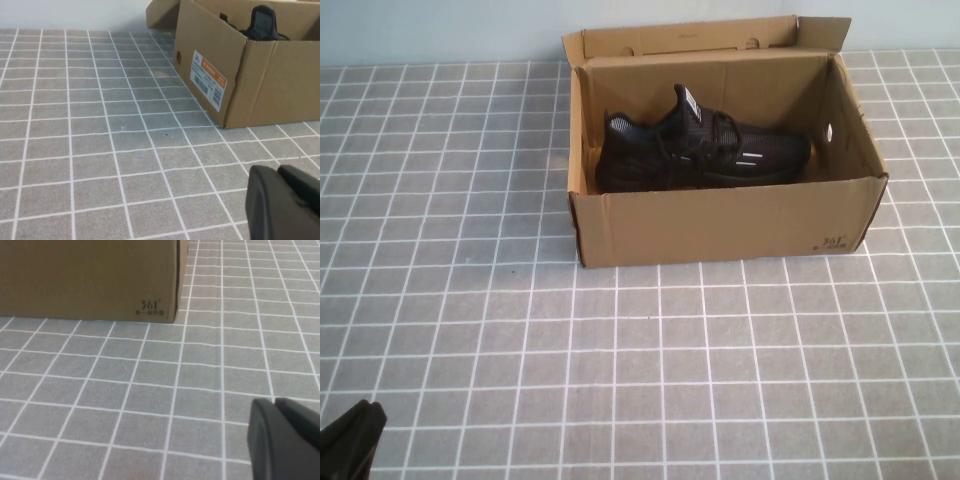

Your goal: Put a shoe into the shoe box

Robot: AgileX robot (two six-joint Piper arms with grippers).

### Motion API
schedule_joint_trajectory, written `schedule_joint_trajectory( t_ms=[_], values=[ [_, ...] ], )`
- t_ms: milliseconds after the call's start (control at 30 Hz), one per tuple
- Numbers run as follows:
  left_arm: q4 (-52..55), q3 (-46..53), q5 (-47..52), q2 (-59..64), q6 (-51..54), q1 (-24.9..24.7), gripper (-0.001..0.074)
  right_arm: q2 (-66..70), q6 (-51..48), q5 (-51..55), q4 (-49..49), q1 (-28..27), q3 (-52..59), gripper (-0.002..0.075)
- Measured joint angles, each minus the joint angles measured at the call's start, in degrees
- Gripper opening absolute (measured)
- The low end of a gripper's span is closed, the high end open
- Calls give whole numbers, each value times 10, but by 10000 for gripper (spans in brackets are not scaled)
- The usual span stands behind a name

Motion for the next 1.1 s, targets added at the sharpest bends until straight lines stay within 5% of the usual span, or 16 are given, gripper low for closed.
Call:
schedule_joint_trajectory(
  t_ms=[633,933,1100],
  values=[
    [11,0,3,-2,1,0,-1,0,0,0,2,0,0,-16],
    [290,1,-37,-69,-234,85,-1,0,0,0,2,0,0,-16],
    [334,1,52,-110,-277,104,-1,0,0,0,2,0,0,-16]
  ],
)
